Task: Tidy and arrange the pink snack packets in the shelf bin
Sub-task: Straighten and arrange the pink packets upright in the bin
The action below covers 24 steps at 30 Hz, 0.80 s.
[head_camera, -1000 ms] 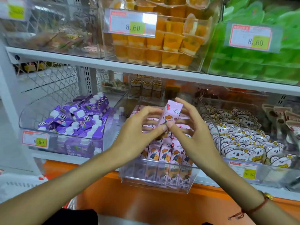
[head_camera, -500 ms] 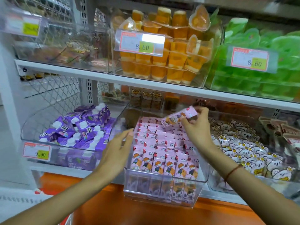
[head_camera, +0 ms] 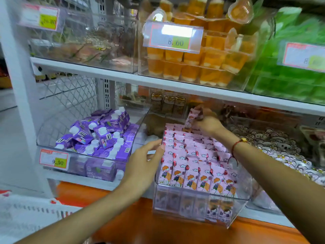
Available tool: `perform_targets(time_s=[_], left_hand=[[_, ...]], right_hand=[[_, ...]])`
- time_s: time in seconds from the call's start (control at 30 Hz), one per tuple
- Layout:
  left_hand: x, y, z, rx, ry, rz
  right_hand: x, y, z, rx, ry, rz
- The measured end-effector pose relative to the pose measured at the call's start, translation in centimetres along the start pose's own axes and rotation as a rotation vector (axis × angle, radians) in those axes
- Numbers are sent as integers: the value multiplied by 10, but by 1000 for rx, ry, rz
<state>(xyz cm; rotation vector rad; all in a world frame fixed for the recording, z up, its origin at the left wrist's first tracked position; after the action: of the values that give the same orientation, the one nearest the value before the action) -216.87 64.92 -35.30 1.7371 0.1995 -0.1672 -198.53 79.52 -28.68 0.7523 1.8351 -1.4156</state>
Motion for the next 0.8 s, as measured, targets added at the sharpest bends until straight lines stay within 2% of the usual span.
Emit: perform_targets(time_s=[0.17,0.23,0.3,0.33,0.43,0.57,0.67,0.8], left_hand=[[0,3,1,-18,-28,-33],[-1,3,1,-27,-32,-30],[-1,3,0,-24,-37,-26],[-1,3,0,-21,-42,-26],[0,2,1,-12,-59,-29],[-2,1,-2,-11,-77,-27],[-4,-1,-5,-1,-61,-52],[-13,11,-7,100,25,-244]], right_hand=[[3,-16,0,-129,72,69],[6,-15,-4,-149,-8,41],[15,-4,-6,-127,-162,-15],[21,5,-5,-89,-225,29],[46,38,-1,3,-329,361],[56,46,-2,-3,-367,466],[45,31,4,-36,-322,412],[26,-1,57,-200,-197,279]])
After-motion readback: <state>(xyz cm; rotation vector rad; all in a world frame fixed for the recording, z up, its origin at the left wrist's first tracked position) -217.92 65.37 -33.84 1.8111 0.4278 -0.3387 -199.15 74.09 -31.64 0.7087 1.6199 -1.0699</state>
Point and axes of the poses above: each hand's wrist, its own z-axis away from the middle knuckle, its own x-axis out of the palm, y = z × x, the point moved 7 cm from there along -z, towards the middle knuckle, and after that the axes turned 8 degrees about -y, right-handed, at the moved point
